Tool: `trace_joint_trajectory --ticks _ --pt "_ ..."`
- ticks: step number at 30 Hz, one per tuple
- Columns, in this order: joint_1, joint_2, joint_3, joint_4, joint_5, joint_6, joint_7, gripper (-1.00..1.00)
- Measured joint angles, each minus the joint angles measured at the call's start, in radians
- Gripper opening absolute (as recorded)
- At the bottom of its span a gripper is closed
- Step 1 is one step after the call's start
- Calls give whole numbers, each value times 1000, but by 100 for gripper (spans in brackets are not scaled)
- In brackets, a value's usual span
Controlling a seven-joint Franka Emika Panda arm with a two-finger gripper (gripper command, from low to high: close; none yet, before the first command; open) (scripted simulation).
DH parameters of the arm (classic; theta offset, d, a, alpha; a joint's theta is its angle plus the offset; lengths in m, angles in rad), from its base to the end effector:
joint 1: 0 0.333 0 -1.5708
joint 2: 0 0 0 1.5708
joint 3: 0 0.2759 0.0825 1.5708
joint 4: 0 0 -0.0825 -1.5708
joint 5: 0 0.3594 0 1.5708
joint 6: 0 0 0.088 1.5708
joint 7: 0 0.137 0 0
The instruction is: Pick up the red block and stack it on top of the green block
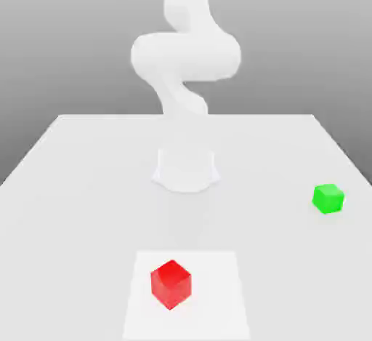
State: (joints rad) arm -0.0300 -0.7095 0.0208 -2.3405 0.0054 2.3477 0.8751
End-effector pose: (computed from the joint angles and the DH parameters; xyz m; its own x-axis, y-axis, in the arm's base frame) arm 0.4030 -0.0018 0.6112 0.4721 -0.7711 0.4272 -0.5881 -0.6365 -0.4989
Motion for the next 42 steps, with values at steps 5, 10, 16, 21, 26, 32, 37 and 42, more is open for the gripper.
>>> trace_joint_trajectory --ticks 5,10,16,21,26,32,37,42 --pt "-59 188 44 -84 5 99 160 0" --pt "-108 369 81 -164 0 194 322 0" --pt "-147 587 104 -261 -19 309 525 0" --pt "-148 768 89 -335 -30 408 680 0" --pt "-120 949 52 -322 -76 554 735 0" --pt "-113 982 43 -317 -86 584 744 -100" --pt "-121 904 56 -329 -59 517 724 -100" --pt "-35 762 122 -357 6 407 646 -100"
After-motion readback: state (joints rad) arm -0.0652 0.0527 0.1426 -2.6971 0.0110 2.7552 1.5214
